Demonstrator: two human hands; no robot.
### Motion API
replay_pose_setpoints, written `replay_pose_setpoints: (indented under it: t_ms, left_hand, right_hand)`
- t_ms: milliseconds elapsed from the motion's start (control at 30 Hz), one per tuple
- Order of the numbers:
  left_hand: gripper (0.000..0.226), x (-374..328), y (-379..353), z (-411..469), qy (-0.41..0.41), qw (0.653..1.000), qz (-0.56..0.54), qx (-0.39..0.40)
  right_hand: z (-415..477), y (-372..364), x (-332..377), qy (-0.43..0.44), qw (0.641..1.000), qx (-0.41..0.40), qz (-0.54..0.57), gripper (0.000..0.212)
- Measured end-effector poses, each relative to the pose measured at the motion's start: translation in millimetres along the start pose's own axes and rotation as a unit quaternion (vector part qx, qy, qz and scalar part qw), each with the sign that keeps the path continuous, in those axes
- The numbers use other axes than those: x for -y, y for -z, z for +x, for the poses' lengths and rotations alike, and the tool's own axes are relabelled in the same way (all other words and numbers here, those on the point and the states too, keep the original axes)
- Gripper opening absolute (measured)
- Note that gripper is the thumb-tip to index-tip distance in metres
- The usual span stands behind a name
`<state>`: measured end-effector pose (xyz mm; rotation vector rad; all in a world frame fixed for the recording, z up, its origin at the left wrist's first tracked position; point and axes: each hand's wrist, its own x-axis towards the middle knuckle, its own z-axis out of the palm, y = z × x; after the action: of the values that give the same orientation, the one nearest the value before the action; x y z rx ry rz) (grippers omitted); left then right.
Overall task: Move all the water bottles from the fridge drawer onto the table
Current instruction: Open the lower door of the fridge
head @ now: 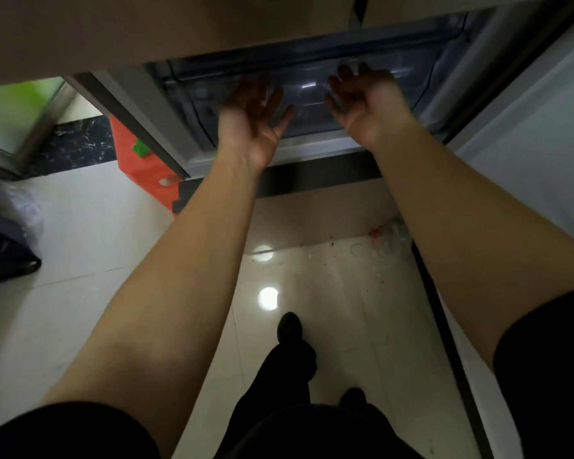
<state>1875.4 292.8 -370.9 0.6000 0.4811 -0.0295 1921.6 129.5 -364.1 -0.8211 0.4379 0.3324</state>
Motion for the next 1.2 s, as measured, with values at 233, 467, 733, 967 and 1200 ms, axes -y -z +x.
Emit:
replay_pose_setpoints:
  t_ms: [233,467,733,967,1200]
  left_hand:
    - [0.051,4,-10,-11,-0.023,0.994,0.087,-0.061]
    - [0.048,19,-8,-23,-0.036,0.964,0.214,-0.154]
    - [0.037,15,-8,-11,-0.025,0.948,0.257,-0.185]
    - [0.039,8,-10,-18,0.0,0.947,0.266,-0.18]
    - [0.058,27,9,-54,-0.017,0.949,0.254,-0.187]
  right_hand:
    - [-10,5,7,-0.011,1.0,-0.014,-0.001,0.021]
    - [-18,20,-7,0.007,0.998,-0.037,-0.059,0.056]
    - [-14,21,-4,0.021,0.978,-0.081,-0.192,0.034]
    - [-14,15,-1,0.0,0.962,-0.127,-0.241,0.032]
    - [-54,40,-21,0.021,0.962,-0.134,-0.239,0.044]
